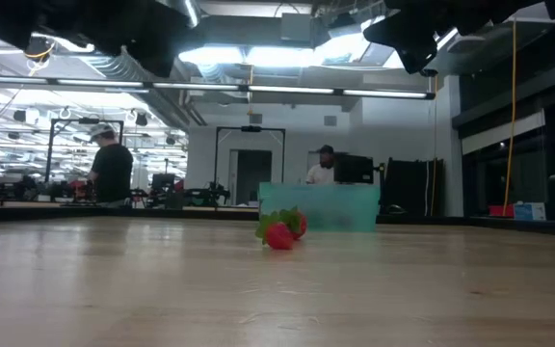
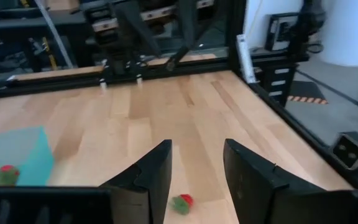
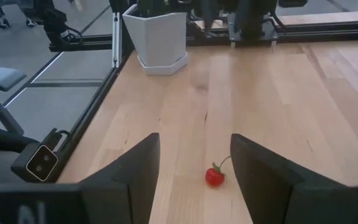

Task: Pick and placing Produce into tupperware
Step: Put the red strawberry into the blue bin

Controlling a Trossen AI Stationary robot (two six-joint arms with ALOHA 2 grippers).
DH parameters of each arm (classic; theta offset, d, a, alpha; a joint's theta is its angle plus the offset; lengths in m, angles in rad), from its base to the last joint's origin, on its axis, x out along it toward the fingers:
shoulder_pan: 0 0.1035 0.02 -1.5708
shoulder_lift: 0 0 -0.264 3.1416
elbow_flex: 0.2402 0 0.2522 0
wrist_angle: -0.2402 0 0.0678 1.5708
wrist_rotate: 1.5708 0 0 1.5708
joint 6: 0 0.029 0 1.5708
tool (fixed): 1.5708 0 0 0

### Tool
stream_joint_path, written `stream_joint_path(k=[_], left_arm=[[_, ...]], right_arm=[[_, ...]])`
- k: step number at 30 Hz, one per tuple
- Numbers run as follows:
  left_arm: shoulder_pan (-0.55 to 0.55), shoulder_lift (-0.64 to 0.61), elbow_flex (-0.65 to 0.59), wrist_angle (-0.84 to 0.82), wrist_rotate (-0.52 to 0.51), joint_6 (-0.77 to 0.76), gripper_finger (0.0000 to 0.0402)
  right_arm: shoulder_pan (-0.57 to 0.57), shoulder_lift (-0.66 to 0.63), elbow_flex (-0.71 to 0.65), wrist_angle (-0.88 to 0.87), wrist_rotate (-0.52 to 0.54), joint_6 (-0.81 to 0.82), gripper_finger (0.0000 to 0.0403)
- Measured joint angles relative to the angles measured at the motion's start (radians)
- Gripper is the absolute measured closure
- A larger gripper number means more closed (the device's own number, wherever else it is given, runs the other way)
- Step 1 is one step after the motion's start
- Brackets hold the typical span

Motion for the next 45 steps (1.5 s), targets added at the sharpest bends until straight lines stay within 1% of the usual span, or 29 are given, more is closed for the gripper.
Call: stream_joint_path(k=[3, 8, 12, 15, 21, 25, 30, 33, 35, 41, 45], left_arm=[[-0.025, -0.001, -0.025, 0.034, 0.002, 0.011, 0.0264], [-0.059, -0.001, -0.039, 0.043, 0.001, 0.026, 0.0264], [-0.077, -0.005, -0.039, 0.043, 0.001, 0.026, 0.0264], [-0.09, -0.005, -0.039, 0.043, 0.001, 0.018, 0.0264], [-0.107, -0.005, -0.039, 0.042, 0.001, -0.055, 0.0264], [-0.111, -0.005, -0.039, 0.036, 0.002, -0.059, 0.0264], [-0.11, -0.005, -0.039, 0.035, 0.001, -0.054, 0.0264], [-0.11, -0.005, -0.039, 0.033, -0.002, -0.053, 0.0264], [-0.11, -0.005, -0.039, 0.031, -0.002, -0.053, 0.0264], [-0.109, -0.004, -0.039, 0.012, -0.002, -0.053, 0.0264], [-0.109, -0.004, -0.039, 0.001, -0.003, -0.054, 0.0264]], right_arm=[[-0.001, 0.0, 0.0, 0.0, 0.0, -0.001, 0.0205], [-0.001, 0.013, 0.0, 0.012, 0.001, 0.006, 0.0205], [-0.007, 0.053, 0.001, 0.058, 0.003, 0.007, 0.0205], [-0.017, 0.088, 0.001, 0.059, 0.003, 0.007, 0.0205], [-0.041, 0.113, 0.001, 0.053, 0.003, 0.007, 0.0205], [-0.056, 0.113, 0.001, 0.049, 0.003, 0.008, 0.0205], [-0.077, 0.13, 0.002, 0.038, 0.0, 0.058, 0.0205], [-0.081, 0.177, 0.047, -0.006, 0.001, 0.035, 0.0205], [-0.084, 0.219, 0.108, -0.059, 0.002, -0.003, 0.0205], [-0.12, 0.334, 0.301, -0.372, 0.001, -0.076, 0.0205], [-0.138, 0.405, 0.385, -0.469, -0.015, -0.16, 0.0205]])
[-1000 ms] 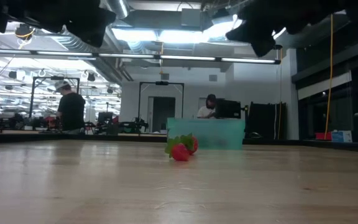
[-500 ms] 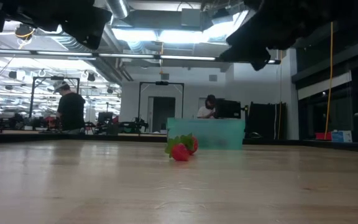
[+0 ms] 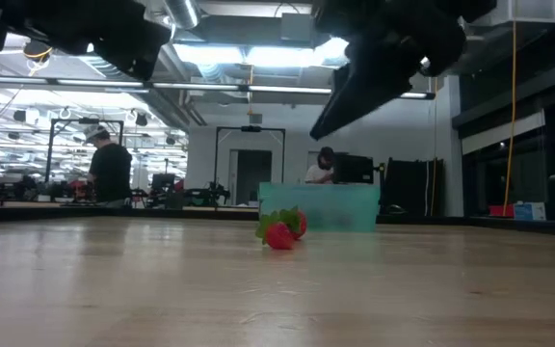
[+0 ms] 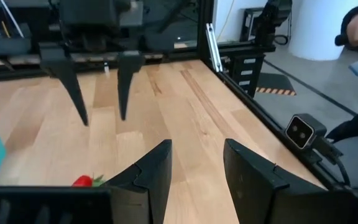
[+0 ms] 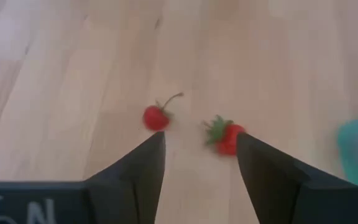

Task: Pick and placing Produce into tupperware
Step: Put the red strawberry into the blue bin

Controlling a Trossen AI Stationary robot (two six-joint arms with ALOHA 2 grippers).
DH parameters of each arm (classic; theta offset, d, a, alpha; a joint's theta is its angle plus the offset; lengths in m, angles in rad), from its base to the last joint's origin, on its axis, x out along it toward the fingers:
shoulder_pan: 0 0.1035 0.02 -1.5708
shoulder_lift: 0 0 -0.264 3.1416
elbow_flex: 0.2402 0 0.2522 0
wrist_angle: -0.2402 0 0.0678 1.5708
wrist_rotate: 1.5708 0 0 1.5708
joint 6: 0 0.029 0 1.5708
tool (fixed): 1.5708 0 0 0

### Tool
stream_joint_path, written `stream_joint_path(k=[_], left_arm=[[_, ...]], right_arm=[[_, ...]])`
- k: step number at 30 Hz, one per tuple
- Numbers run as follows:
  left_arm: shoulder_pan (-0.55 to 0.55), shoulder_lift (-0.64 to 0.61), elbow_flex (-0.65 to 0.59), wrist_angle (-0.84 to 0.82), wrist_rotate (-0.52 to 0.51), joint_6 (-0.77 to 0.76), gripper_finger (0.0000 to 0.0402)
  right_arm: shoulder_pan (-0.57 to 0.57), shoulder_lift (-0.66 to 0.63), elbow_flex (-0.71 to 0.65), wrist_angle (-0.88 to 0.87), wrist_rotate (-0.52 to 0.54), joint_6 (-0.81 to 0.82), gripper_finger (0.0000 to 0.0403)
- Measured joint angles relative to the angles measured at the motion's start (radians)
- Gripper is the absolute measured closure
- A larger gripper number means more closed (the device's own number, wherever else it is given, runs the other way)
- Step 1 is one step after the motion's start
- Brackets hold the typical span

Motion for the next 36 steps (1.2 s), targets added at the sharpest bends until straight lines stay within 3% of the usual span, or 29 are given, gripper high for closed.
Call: stream_joint_path(k=[6, 13, 28, 36], left_arm=[[0.0, 0.0, 0.0, -0.015, 0.0, 0.001, 0.0264], [0.0, 0.0, 0.0, -0.022, -0.003, 0.001, 0.0264], [0.0, 0.0, 0.0, -0.037, -0.003, 0.002, 0.0264], [0.0, 0.0, 0.0, -0.044, -0.004, 0.01, 0.0264]], right_arm=[[-0.037, 0.085, 0.061, -0.042, -0.104, -0.115, 0.0205], [-0.083, 0.13, 0.089, -0.087, -0.107, -0.201, 0.0205], [-0.131, 0.204, 0.089, -0.026, -0.099, -0.197, 0.0205], [-0.131, 0.214, 0.09, 0.011, -0.091, -0.192, 0.0164]])
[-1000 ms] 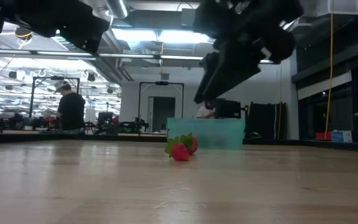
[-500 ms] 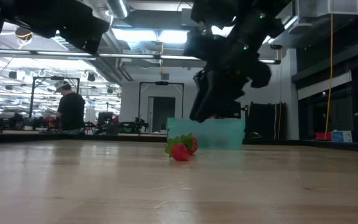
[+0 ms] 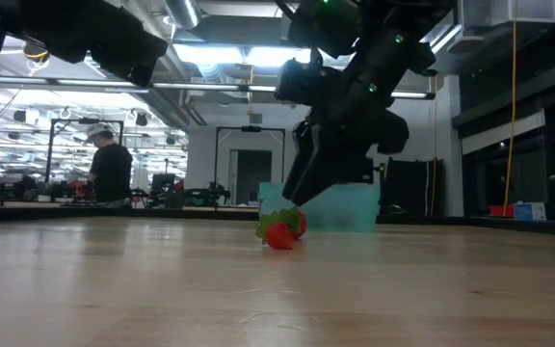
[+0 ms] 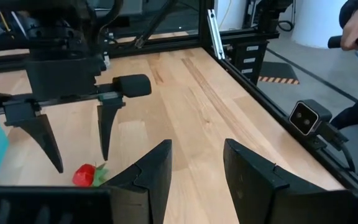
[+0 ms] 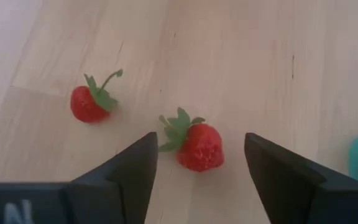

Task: Pick and placing Produce into tupperware
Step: Put the red strawberry into the blue bin

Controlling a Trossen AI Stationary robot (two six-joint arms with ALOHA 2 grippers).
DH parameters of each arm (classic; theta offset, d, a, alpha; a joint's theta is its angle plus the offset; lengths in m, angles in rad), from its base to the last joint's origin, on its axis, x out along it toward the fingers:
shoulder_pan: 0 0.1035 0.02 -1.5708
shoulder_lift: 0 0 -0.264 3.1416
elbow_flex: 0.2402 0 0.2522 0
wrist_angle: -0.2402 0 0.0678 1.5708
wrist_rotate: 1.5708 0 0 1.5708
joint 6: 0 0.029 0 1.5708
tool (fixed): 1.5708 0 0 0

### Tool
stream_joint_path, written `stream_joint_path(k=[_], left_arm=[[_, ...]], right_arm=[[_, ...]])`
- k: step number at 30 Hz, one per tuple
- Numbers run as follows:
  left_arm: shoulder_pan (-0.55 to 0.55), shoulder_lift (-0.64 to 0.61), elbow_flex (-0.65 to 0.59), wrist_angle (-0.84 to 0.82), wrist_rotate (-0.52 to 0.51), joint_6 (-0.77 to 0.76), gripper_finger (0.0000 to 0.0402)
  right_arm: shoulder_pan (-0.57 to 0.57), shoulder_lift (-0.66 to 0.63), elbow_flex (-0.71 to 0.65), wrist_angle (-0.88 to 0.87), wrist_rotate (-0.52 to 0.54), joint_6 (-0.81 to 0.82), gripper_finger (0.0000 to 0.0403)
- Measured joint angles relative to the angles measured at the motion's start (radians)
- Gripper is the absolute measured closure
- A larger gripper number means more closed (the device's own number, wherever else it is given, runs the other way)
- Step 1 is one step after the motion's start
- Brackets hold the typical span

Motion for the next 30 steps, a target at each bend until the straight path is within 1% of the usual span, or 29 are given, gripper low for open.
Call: stream_joint_path(k=[5, 13, 18, 27, 30], left_arm=[[0.0, 0.0, 0.0, 0.0, -0.003, 0.018, 0.0264], [0.0, 0.0, 0.0, 0.0, -0.004, 0.019, 0.0264], [0.0, 0.0, 0.0, 0.0, -0.004, 0.019, 0.0264], [0.0, 0.0, 0.0, -0.001, -0.004, 0.019, 0.0264], [0.0, 0.0, 0.0, -0.001, -0.004, 0.019, 0.0264]], right_arm=[[-0.001, 0.008, 0.0, 0.003, 0.0, -0.006, 0.0142], [-0.02, 0.05, 0.0, 0.012, 0.0, -0.008, 0.014], [-0.026, 0.077, 0.0, 0.042, 0.0, -0.008, 0.0142], [-0.026, 0.079, 0.0, 0.04, 0.0, -0.006, 0.0145], [-0.026, 0.079, 0.0, 0.037, 0.0, -0.006, 0.0164]])
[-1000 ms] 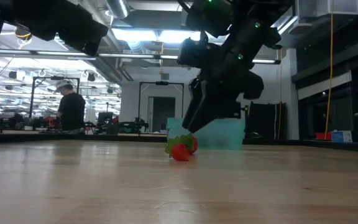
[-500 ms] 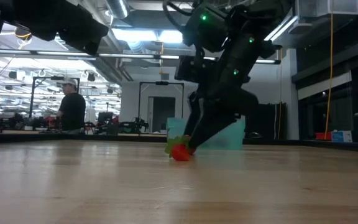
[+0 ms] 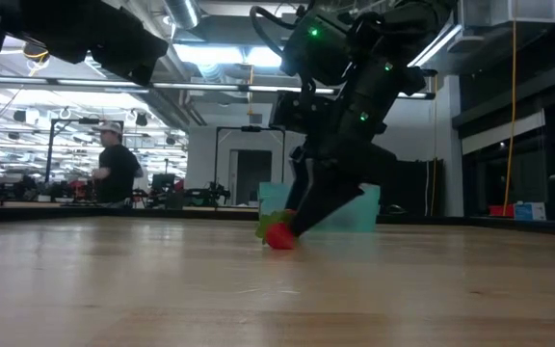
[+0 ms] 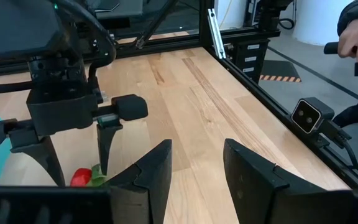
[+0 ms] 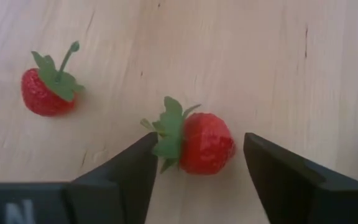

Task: Pick and placing Produce into tupperware
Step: Put the red strawberry into the blue bin

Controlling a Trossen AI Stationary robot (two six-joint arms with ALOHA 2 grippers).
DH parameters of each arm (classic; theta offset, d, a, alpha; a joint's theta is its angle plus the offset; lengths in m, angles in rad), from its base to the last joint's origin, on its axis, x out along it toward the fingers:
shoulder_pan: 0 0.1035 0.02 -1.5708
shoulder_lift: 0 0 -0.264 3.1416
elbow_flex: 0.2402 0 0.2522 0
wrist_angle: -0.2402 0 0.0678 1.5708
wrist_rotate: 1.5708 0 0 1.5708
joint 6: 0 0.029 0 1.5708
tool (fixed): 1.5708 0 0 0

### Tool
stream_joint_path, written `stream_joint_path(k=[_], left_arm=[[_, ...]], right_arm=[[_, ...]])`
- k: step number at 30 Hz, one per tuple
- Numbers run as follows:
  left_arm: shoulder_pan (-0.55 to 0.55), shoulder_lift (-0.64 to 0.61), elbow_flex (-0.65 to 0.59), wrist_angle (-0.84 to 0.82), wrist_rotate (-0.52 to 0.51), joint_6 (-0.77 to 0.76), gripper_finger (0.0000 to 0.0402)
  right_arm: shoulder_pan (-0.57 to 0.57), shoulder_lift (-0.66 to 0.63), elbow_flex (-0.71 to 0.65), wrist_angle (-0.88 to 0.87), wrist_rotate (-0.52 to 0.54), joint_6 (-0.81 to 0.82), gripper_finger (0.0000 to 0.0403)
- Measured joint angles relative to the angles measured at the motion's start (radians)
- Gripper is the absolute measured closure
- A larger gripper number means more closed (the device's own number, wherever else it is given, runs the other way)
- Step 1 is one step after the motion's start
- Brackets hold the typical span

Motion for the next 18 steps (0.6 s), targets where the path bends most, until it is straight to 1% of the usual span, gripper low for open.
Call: stream_joint_path(k=[2, 4, 12, 14, 18], left_arm=[[0.0, 0.0, 0.0, 0.0, 0.0, 0.0, 0.0264], [0.0, 0.0, 0.0, 0.0, 0.0, 0.0, 0.0264], [0.0, 0.0, 0.0, 0.0, 0.0, 0.0, 0.0264], [0.0, 0.0, 0.0, 0.0, 0.0, 0.0, 0.0264], [0.0, 0.0, 0.0, 0.0, 0.0, 0.0, 0.0264]], right_arm=[[0.0, 0.0, 0.0, 0.0, 0.0, 0.0, 0.019], [-0.001, 0.0, 0.0, -0.001, 0.0, 0.001, 0.0224], [-0.022, -0.002, 0.0, -0.014, 0.0, 0.081, 0.038], [-0.023, -0.002, 0.0, -0.016, 0.0, 0.086, 0.0395], [-0.023, -0.002, 0.0, -0.02, -0.023, 0.087, 0.039]])
